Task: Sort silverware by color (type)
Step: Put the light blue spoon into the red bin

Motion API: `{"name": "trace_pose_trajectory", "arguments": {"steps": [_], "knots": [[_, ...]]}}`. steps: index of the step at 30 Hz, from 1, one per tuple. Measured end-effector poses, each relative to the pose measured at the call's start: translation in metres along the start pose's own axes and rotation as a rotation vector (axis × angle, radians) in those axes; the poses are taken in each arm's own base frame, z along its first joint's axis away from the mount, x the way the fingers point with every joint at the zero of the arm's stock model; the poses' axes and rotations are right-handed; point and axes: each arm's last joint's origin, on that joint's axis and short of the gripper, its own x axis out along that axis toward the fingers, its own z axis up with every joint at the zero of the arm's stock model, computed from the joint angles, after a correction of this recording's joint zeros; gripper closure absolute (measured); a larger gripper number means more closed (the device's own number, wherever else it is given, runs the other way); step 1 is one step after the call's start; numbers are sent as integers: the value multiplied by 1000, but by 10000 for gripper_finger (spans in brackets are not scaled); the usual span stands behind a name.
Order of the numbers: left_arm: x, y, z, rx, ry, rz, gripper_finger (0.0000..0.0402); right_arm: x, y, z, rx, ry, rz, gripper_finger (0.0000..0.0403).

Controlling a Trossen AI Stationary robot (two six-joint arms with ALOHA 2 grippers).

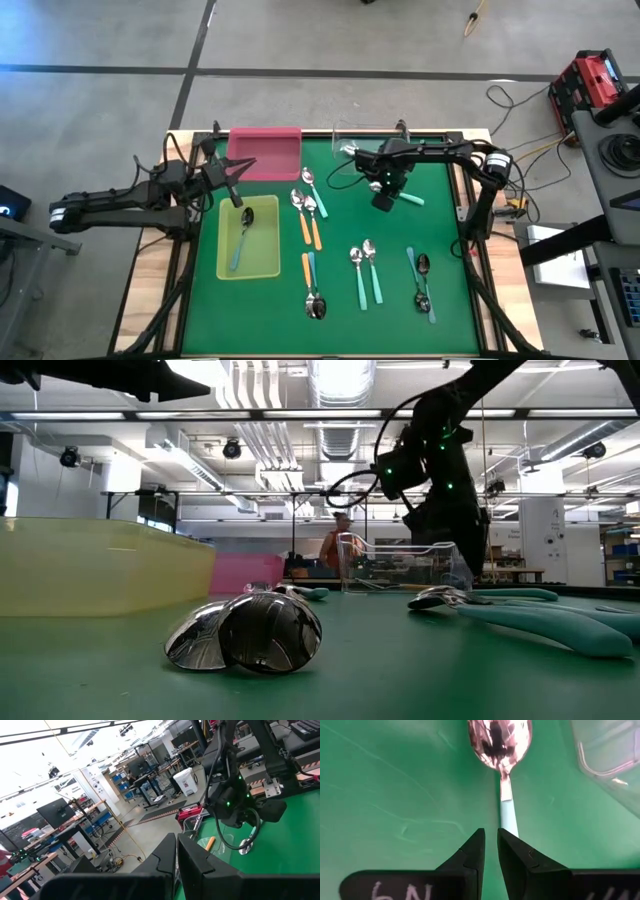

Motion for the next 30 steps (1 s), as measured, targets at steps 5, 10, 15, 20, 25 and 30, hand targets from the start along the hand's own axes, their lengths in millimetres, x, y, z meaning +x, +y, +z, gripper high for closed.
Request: {"name": "trace_pose_trajectory", "arguments": {"steps": [5,10,15,20,25,30], "knots": [[0,0,0,3,0,0,401,3,-3,-1,-6,-2,-106,360],[0,0,0,7,0,0,401,3,-8,0,13,-17,-119,354],[0,0,0,7,0,0,401,5,-11,0,20,-9,-88,316],[0,0,0,8,1,-1,401,12,-10,-5,-47,26,-73,258],[0,0,0,8,1,-1,401,20,-12,-17,-143,48,-99,226],[0,0,0,8,1,-1,401,23,-17,-31,-126,4,-123,223]]}}
